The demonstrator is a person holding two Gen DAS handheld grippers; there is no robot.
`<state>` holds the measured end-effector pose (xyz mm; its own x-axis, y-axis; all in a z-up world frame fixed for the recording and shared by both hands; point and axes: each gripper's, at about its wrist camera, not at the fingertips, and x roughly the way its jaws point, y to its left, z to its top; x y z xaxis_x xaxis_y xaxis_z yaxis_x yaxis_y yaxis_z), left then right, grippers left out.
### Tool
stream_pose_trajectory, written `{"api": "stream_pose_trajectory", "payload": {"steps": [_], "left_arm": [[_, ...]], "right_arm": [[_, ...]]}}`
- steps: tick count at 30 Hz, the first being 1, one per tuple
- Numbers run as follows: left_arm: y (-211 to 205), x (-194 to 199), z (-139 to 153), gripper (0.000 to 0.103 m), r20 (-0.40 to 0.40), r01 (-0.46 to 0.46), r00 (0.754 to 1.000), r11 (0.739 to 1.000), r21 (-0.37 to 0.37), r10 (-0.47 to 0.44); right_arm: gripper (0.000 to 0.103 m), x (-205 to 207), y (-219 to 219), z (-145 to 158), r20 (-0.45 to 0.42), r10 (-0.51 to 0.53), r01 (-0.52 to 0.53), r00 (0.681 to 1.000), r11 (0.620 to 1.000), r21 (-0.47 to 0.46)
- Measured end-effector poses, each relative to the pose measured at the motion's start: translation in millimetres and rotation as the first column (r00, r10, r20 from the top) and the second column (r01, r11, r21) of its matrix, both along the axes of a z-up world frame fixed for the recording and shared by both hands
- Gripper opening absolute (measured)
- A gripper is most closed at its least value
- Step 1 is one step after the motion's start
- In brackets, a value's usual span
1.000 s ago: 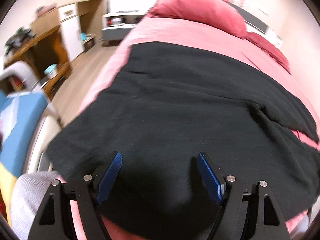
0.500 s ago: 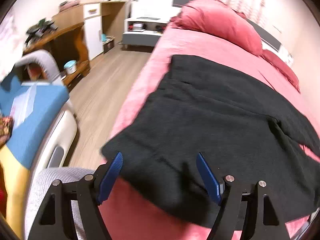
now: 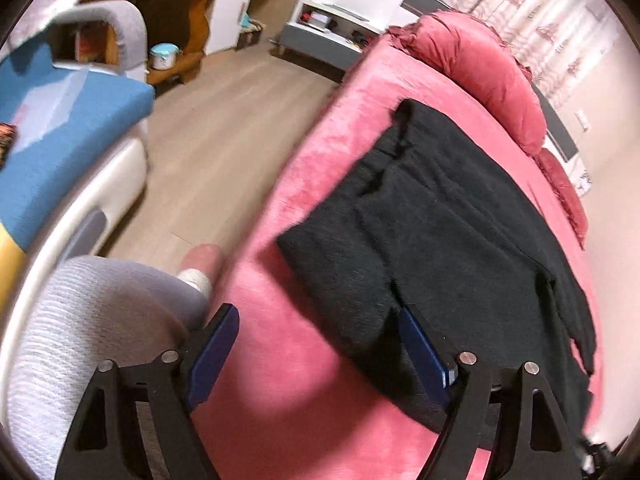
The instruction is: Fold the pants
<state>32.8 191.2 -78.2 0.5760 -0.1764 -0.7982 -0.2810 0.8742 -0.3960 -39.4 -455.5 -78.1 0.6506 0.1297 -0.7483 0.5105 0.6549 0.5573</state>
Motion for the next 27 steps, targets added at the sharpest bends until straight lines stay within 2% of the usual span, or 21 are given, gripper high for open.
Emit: {"api": "stream_pose_trajectory", "payload": {"steps": [1, 5, 7, 8, 9, 10, 12, 16, 18, 20, 21, 24, 25, 27], "left_arm": [[-3.7, 2.1, -0.8, 0.082, 0.004, 0.02, 1.0, 1.0, -0.022, -0.02], [-16.2, 12.4, -2.8, 0.085, 0.015, 0.057, 0.998, 0.998, -0.032, -0.056], [-20.2, 14.5, -3.8, 0.081, 0.024, 0.052, 0.998, 0.998, -0.037, -0.051], [-22.0, 15.6, -3.7, 0.076, 0.031, 0.045, 0.999, 0.999, -0.03, -0.044], [-23.4, 17.0, -3.5, 0.06, 0.03, 0.044, 0.999, 0.999, -0.017, -0.043], [-24.6, 18.5, -3.4, 0.052, 0.015, 0.039, 0.999, 0.999, 0.008, -0.039], [-23.1, 20.9, -4.1, 0.043, -0.003, 0.027, 1.0, 0.999, 0.032, -0.027], [-10.3, 20.7, -5.5, 0.031, -0.018, 0.001, 1.0, 0.999, -0.043, -0.002], [-8.8, 18.8, -3.7, 0.031, -0.016, -0.001, 1.0, 0.998, -0.056, 0.001], [-13.2, 17.5, -1.4, 0.033, -0.004, 0.001, 1.0, 0.999, -0.032, -0.001], [-15.8, 17.4, -1.7, 0.041, -0.006, -0.004, 1.0, 1.0, -0.017, 0.004], [-21.1, 16.2, -0.9, 0.054, -0.007, 0.014, 1.0, 1.0, -0.017, -0.014], [-22.1, 16.7, 2.6, 0.056, -0.011, 0.017, 1.0, 1.0, 0.004, -0.017], [-21.9, 16.7, 12.3, 0.057, -0.009, 0.014, 1.0, 0.999, 0.046, -0.013]], "right_arm": [[0.043, -4.8, 0.2, -1.4, -0.013, -0.006, 0.006, 1.0, 1.0, -0.004], [0.043, -27.1, -11.3, 4.5, -0.04, -0.092, 0.09, 0.995, 0.995, -0.048], [0.043, -39.9, -23.2, 3.8, -0.043, -0.148, 0.147, 0.988, 0.989, -0.034], [0.043, -45.5, -28.2, 2.3, -0.048, -0.174, 0.173, 0.984, 0.985, -0.027], [0.044, -53.4, -35.7, -1.3, -0.059, -0.214, 0.214, 0.975, 0.977, -0.016], [0.046, -59.1, -41.0, -4.9, -0.066, -0.243, 0.243, 0.968, 0.97, -0.004], [0.058, -72.0, -51.3, -16.2, -0.086, -0.305, 0.309, 0.948, 0.95, 0.033], [0.058, -104.1, -81.9, -43.9, -0.086, -0.43, 0.438, 0.899, 0.882, 0.175], [0.058, -117.5, -99.8, -50.4, -0.067, -0.489, 0.491, 0.87, 0.842, 0.226], [0.058, -119.1, -111.2, -53.3, -0.055, -0.518, 0.514, 0.853, 0.82, 0.252], [0.058, -120.6, -116.3, -54.3, -0.046, -0.528, 0.52, 0.848, 0.814, 0.259], [0.058, -112.9, -122.8, -54.0, -0.047, -0.529, 0.523, 0.847, 0.816, 0.245], [0.058, -106.5, -123.9, -50.8, -0.073, -0.532, 0.535, 0.843, 0.818, 0.213], [0.058, -100.8, -126.5, -32.6, -0.042, -0.539, 0.539, 0.841, 0.831, 0.136]]}}
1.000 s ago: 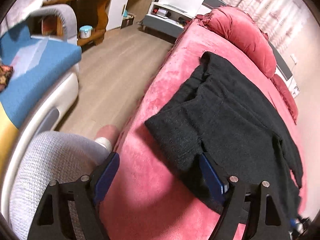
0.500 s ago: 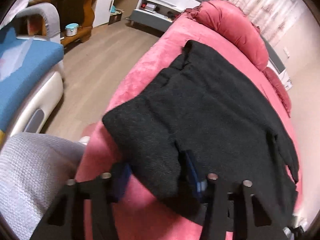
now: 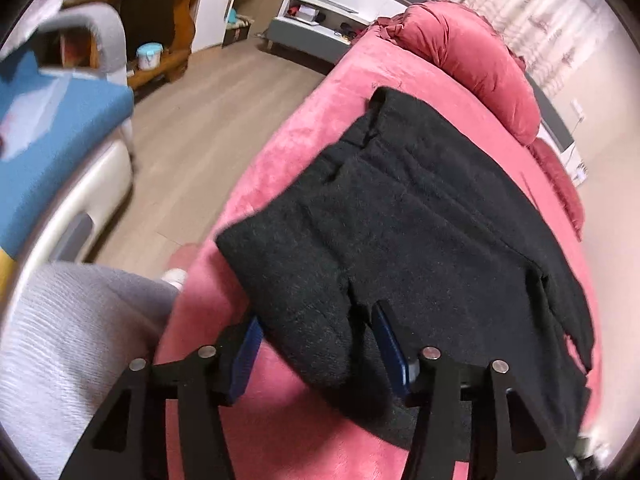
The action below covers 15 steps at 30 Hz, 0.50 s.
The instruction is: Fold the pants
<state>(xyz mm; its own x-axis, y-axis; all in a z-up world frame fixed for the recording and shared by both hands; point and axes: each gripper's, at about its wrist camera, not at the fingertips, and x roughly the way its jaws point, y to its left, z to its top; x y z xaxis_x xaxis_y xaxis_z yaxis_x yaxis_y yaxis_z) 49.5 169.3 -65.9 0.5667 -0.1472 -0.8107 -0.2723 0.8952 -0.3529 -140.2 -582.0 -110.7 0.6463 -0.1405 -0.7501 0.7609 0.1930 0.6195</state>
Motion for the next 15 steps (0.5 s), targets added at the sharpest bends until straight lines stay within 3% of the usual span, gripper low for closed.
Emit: {"api": "stream_pose_trajectory", "payload": {"steps": [4, 10, 15], "left_arm": [[8.2, 2.0, 23.3, 0.065, 0.066, -0.045, 0.997, 0.998, 0.04, 0.042], [11.1, 51.9, 48.6, 0.07, 0.121, -0.078, 0.99, 0.996, 0.04, 0.073], [-11.5, 122.1, 54.1, 0.078, 0.106, 0.004, 0.994, 0.995, 0.104, -0.015]], "right_arm": [[0.058, 25.7, 5.6, 34.8, -0.048, 0.072, -0.078, 0.996, 0.986, -0.149], [0.058, 100.5, -3.9, 65.8, -0.037, 0.198, -0.202, 0.979, 0.967, -0.155], [0.058, 206.7, -2.4, 87.5, -0.072, 0.371, -0.378, 0.926, 0.911, -0.166]]}}
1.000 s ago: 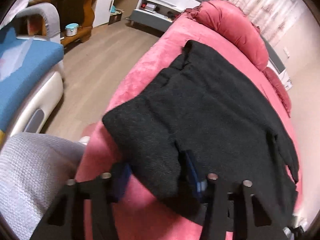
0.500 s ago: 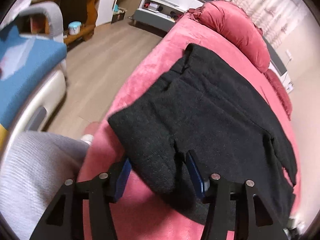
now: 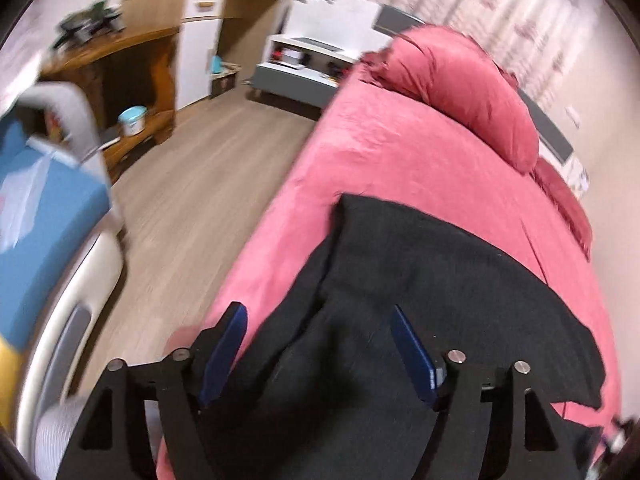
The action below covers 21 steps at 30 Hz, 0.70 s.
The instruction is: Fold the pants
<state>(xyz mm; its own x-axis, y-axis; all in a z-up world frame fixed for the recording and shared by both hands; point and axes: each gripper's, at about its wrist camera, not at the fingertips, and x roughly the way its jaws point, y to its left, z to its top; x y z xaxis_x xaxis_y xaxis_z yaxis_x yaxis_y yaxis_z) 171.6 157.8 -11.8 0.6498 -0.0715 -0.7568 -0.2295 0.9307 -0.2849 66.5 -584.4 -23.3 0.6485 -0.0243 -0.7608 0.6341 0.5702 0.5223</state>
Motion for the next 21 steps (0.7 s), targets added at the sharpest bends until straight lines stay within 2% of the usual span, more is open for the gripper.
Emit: {"api": "stream_pose_trajectory", "payload": {"steps": [4, 9, 15, 21], "left_arm": [[-18.4, 63.9, -8.7, 0.083, -0.049, 0.077, 0.996, 0.996, 0.05, -0.075], [-29.3, 124.1, -27.6, 0.083, -0.14, 0.129, 0.984, 0.986, 0.105, -0.114], [-23.3, 166.5, -39.2, 0.089, -0.137, 0.143, 0.982, 0.984, 0.106, -0.128], [-26.8, 194.3, -52.0, 0.092, -0.158, 0.215, 0.967, 0.974, 0.074, -0.201]], "right_arm": [[0.058, 92.0, -0.8, -1.2, -0.061, 0.075, -0.073, 0.995, 0.997, 0.038], [0.058, 183.4, -12.4, -4.9, -0.117, 0.045, -0.039, 0.992, 0.997, 0.061], [0.058, 264.1, -19.4, -6.4, -0.193, 0.043, -0.048, 0.98, 0.999, -0.02], [0.058, 320.4, -27.3, -22.9, -0.314, -0.012, -0.007, 0.949, 0.998, -0.061]]}}
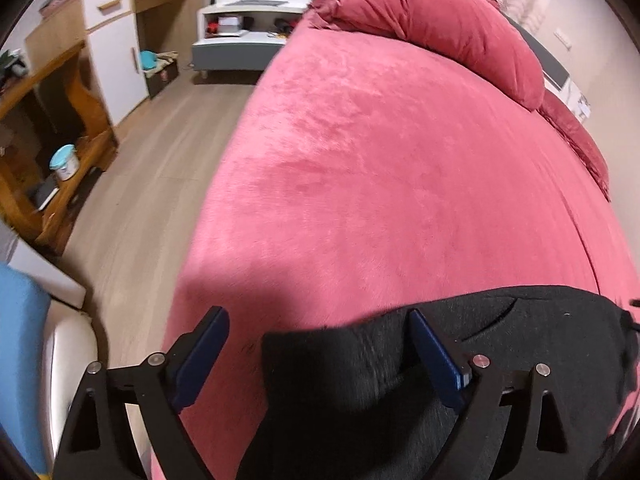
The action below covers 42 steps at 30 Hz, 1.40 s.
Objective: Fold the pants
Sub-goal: 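Grasp the pants edge with the right gripper while the left gripper grasps the waistband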
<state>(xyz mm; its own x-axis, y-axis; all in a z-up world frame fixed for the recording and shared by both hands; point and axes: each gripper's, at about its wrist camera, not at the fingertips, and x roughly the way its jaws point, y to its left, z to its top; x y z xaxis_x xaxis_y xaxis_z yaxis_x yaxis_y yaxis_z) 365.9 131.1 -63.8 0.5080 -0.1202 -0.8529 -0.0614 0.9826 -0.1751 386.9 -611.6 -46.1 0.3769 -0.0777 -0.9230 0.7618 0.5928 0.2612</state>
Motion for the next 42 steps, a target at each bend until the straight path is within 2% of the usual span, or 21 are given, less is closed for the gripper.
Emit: {"api": "stream_pose_trajectory", "payload": {"steps": [3, 5, 7, 8, 10, 11, 12, 13, 14, 16, 20, 25, 33, 36, 42], "left_arm": [[-1.1, 8.3, -8.0, 0.096, 0.003, 0.018, 1.0, 1.0, -0.015, -0.018], [-2.4, 10.3, -12.2, 0.096, 0.002, 0.024, 1.0, 1.0, -0.013, -0.024], [-5.9, 9.5, -11.9, 0.089, 0.014, 0.049, 0.999, 0.999, -0.016, -0.049], [-9.6, 7.7, -10.2, 0.075, 0.027, 0.077, 0.997, 0.997, -0.017, -0.077], [-18.2, 4.5, -6.7, 0.065, 0.055, 0.108, 0.992, 0.994, 0.024, -0.109], [-25.3, 1.6, -4.4, 0.056, 0.07, 0.143, 0.987, 0.989, 0.047, -0.146], [-28.9, -0.3, -2.9, 0.052, 0.079, 0.156, 0.984, 0.985, 0.071, -0.162], [-31.5, -1.6, -0.3, 0.045, 0.088, 0.17, 0.98, 0.981, 0.089, -0.178], [-34.1, -4.2, 2.7, 0.043, 0.098, 0.18, 0.977, 0.979, 0.098, -0.19], [-34.8, -9.2, 8.8, 0.038, 0.115, 0.181, 0.975, 0.978, 0.104, -0.192], [-36.2, -22.5, 27.9, 0.034, 0.166, 0.195, 0.963, 0.975, 0.105, -0.211], [-36.4, -41.3, 53.6, 0.033, 0.221, 0.204, 0.95, 0.974, 0.097, -0.221], [-26.8, -86.2, 91.9, 0.033, 0.292, 0.195, 0.938, 0.981, 0.007, -0.188], [-21.6, -110.6, 107.0, 0.033, 0.327, 0.197, 0.928, 0.98, -0.025, -0.178], [-5.9, -162.3, 129.0, 0.033, 0.389, 0.195, 0.909, 0.978, -0.08, -0.149]], "right_arm": [[0.058, 17.2, -1.7, -17.2, -0.088, -0.034, 0.033, 0.996, 0.999, -0.006], [0.058, 22.2, -1.1, -25.6, -0.114, -0.057, 0.054, 0.992, 0.998, -0.026], [0.058, 25.9, 3.4, -26.9, -0.132, -0.047, 0.038, 0.99, 0.997, -0.074], [0.056, 25.0, 7.9, -27.1, -0.138, -0.04, 0.027, 0.99, 0.995, -0.098], [0.042, 20.8, 14.5, -27.4, -0.145, -0.026, 0.006, 0.989, 0.99, -0.14], [0.034, 19.0, 15.3, -27.3, -0.134, -0.015, -0.004, 0.991, 0.99, -0.141], [0.024, 14.5, 14.9, -26.9, -0.116, -0.007, -0.009, 0.993, 0.991, -0.136], [0.019, 7.5, 14.5, -26.7, -0.102, -0.006, -0.007, 0.995, 0.992, -0.125], [0.013, 2.1, 13.7, -26.3, -0.078, -0.007, -0.001, 0.997, 0.995, -0.103], [0.009, -8.3, 9.2, -24.3, -0.028, -0.02, 0.019, 0.999, 0.999, -0.05], [0.008, -36.7, 0.5, -12.6, 0.069, -0.061, 0.058, 0.996, 0.998, 0.038], [0.008, -71.7, -4.3, 8.4, 0.149, -0.09, 0.075, 0.985, 0.992, 0.102], [0.007, -133.0, -12.9, 43.2, 0.264, -0.117, 0.074, 0.957, 0.983, 0.168], [0.007, -154.8, -3.3, 55.1, 0.303, -0.123, 0.069, 0.945, 0.98, 0.185], [0.007, -215.0, 0.6, 77.4, 0.393, -0.153, 0.061, 0.907, 0.97, 0.237]]}}
